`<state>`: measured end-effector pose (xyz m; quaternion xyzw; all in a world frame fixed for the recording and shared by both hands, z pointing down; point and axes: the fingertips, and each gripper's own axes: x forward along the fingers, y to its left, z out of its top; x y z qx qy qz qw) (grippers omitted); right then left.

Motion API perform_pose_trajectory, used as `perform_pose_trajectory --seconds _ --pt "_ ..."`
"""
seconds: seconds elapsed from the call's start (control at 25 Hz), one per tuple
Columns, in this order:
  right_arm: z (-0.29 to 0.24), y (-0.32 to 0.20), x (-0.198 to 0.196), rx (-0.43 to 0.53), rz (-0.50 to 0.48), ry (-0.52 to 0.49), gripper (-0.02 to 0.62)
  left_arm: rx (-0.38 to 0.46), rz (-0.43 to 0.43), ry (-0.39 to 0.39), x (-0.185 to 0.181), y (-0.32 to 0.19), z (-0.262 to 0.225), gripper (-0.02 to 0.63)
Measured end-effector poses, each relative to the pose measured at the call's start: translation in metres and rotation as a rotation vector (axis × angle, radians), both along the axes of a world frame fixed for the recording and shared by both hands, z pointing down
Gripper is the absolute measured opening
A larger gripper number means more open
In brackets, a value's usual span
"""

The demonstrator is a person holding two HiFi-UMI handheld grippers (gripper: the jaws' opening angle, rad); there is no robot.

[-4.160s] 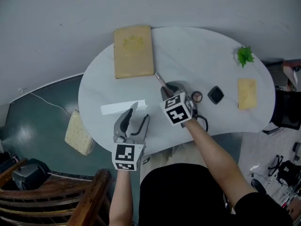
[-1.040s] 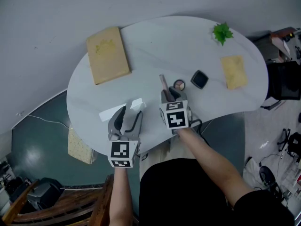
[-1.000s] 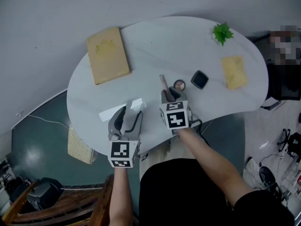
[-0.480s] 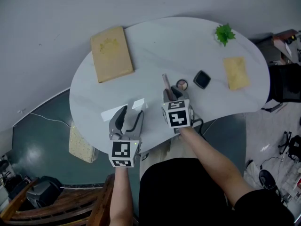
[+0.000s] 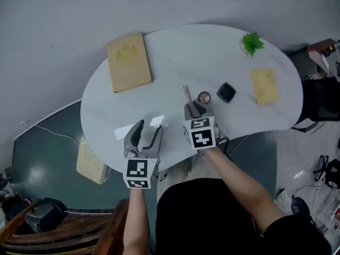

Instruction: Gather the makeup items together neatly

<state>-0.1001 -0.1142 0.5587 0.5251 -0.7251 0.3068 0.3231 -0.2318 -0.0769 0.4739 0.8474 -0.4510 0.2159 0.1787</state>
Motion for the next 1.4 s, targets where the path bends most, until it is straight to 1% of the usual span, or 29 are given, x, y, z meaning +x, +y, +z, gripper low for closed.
perform_pose_trajectory --seconds 0.32,0.52,0.88,0.96,1.04,1.12,1.24,1.4 --pt "-0.022 0.025 0.013 0.021 -0.082 -0.027 0.080 0.031 -0.019 -0.001 0.029 0.019 -0.017 0.229" --pt "-0.034 0.047 0.029 0.044 -0.139 -0.080 0.080 0.038 -0.034 0.007 0.059 0.041 -0.025 0.229" --pt "-0.059 0.093 0.080 0.100 -0.214 -0.128 0.078 0.057 -0.041 0.031 0.125 0.090 -0.041 0.229" --pt "-0.065 0.103 0.093 0.114 -0.224 -0.142 0.078 0.068 -0.044 0.043 0.139 0.099 -0.046 0.225" --pt "-0.072 0.111 0.104 0.126 -0.227 -0.167 0.078 0.081 -0.047 0.052 0.150 0.106 -0.051 0.206" --pt "-0.081 0.118 0.115 0.140 -0.230 -0.181 0.072 0.094 -0.048 0.059 0.160 0.112 -0.056 0.206" --pt "-0.095 0.127 0.133 0.175 -0.233 -0.189 0.058 0.116 -0.047 0.069 0.175 0.120 -0.064 0.197" --pt "-0.120 0.137 0.150 0.242 -0.239 -0.236 0.041 0.165 -0.048 0.072 0.193 0.128 -0.080 0.186"
